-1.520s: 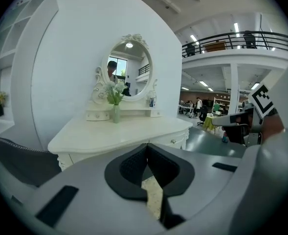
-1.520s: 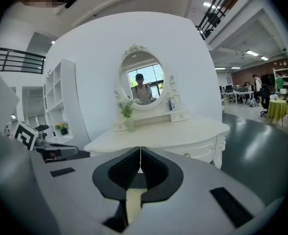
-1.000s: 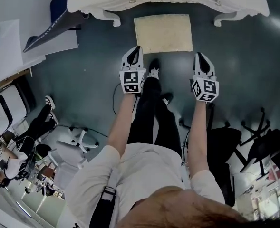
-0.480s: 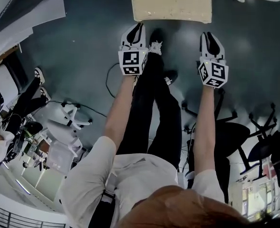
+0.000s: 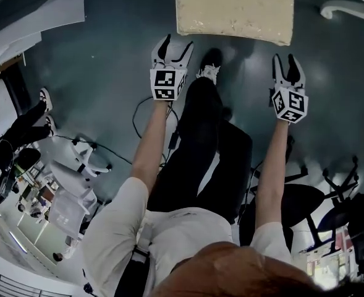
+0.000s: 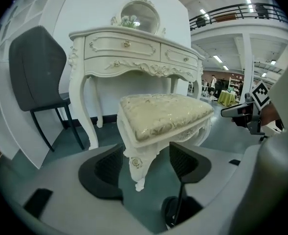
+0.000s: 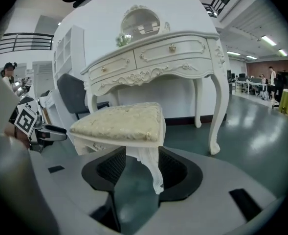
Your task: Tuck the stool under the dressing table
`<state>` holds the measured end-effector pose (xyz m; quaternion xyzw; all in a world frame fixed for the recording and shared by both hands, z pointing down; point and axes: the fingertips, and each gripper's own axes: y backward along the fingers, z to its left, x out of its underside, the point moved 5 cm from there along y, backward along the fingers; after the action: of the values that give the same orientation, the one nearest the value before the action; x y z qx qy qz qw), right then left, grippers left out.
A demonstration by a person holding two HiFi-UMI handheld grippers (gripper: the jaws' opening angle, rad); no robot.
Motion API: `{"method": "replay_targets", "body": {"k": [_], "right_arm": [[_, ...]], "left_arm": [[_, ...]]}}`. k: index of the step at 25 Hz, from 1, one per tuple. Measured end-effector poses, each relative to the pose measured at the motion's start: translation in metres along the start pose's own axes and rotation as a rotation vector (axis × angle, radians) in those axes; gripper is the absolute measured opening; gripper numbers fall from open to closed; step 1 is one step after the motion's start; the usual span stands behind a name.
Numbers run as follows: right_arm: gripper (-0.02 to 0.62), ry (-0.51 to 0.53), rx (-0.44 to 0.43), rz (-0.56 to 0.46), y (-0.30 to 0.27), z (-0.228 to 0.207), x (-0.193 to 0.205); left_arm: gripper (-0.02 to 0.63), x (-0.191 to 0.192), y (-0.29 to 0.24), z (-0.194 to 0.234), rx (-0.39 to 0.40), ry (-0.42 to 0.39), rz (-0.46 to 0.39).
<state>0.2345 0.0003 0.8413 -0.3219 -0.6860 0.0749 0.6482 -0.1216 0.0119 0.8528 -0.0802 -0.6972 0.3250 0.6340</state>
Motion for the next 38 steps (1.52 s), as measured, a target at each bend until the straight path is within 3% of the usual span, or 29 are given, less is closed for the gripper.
{"method": "replay_targets", "body": {"k": [7, 10, 13, 17, 21, 24, 38], "right_arm": [[0.235, 0.07, -0.06, 0.04, -0.044, -0.027, 0.059], [0.235, 0.112, -0.08, 0.012, -0.059, -0.038, 0.069], [0.238, 0.172, -0.07, -0.021, -0.073, -0.047, 0.073], [0.238, 0.197, -0.082, -0.118, -0.085, -0.048, 0.074], [0.232, 0.213, -0.121, -0.164, -0.083, -0.05, 0.077], [0.227, 0.252, -0.118, -0.173, -0.085, -0.049, 0.075], [0.225, 0.219, -0.041, -0.165, -0.135, -0.054, 0.038]], "left_arm": [[0.324, 0.052, -0.045, 0.011, 0.018, 0.002, -0.031], [0.324, 0.068, -0.059, 0.016, 0.027, -0.007, -0.082], [0.324, 0.073, -0.071, 0.01, 0.036, -0.074, -0.132], [0.321, 0.081, -0.084, 0.009, 0.0, -0.122, -0.192], [0.247, 0.081, -0.086, 0.011, -0.097, -0.073, -0.246], [0.247, 0.079, -0.09, 0.014, -0.129, -0.079, -0.264], [0.252, 0.036, -0.155, 0.054, -0.112, -0.027, -0.24]]}}
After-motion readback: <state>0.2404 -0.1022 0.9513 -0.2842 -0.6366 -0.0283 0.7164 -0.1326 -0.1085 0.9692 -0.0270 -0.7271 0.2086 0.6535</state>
